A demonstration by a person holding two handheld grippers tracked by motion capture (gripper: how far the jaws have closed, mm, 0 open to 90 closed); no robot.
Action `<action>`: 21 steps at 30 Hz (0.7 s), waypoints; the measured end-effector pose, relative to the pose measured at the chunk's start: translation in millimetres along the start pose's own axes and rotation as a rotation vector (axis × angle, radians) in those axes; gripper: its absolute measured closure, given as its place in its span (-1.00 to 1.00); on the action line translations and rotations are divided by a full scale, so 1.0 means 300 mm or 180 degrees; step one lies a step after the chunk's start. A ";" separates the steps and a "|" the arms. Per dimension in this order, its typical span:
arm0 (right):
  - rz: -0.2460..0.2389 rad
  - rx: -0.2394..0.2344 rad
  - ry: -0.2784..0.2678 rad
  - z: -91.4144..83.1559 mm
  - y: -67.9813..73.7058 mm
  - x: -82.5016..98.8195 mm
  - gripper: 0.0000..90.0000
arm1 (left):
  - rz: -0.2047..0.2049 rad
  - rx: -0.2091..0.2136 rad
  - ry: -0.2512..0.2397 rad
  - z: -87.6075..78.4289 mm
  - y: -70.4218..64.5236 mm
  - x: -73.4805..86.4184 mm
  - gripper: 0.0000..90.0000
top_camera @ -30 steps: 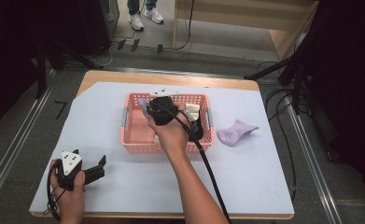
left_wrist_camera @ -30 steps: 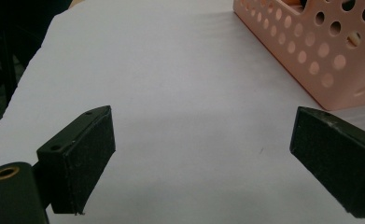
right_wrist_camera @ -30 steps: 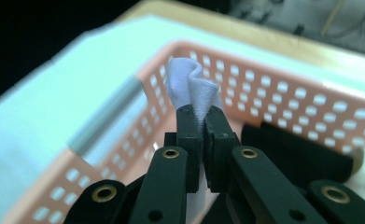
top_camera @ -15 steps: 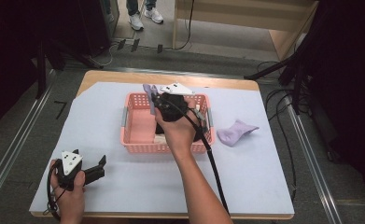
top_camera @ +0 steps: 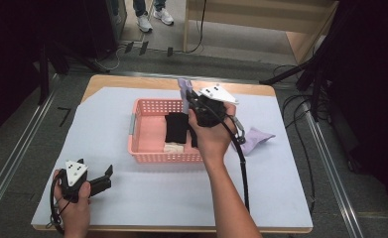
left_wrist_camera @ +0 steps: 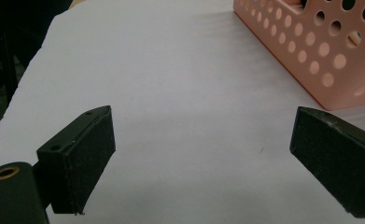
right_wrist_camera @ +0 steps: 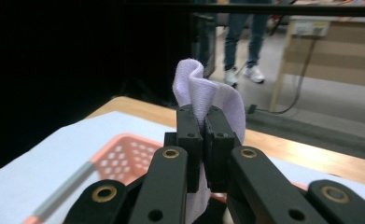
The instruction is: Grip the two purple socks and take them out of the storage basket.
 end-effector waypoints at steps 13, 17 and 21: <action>0.0035 0.0644 -0.0105 -0.183 -0.306 0.009 0.95 | 0.0034 -0.0010 0.0017 -0.001 -0.001 0.000 -0.83; 0.0048 0.0787 -0.0034 -0.231 -0.381 0.049 0.94 | 0.0036 -0.0008 0.0021 -0.001 -0.001 0.000 -0.83; 0.0088 0.0923 0.0067 -0.272 -0.445 0.114 0.94 | 0.0033 -0.0007 0.0020 -0.001 -0.002 0.000 -0.83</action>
Point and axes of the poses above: each handheld gripper's, and its own axes: z roughly forward along the jaws, x roughly out of its underside, y roughly to its left, the point moved 3 cm from there along z, roughly forward along the jaws, and after that the axes turned 15 degrees about -y, right-handed, at the moved point
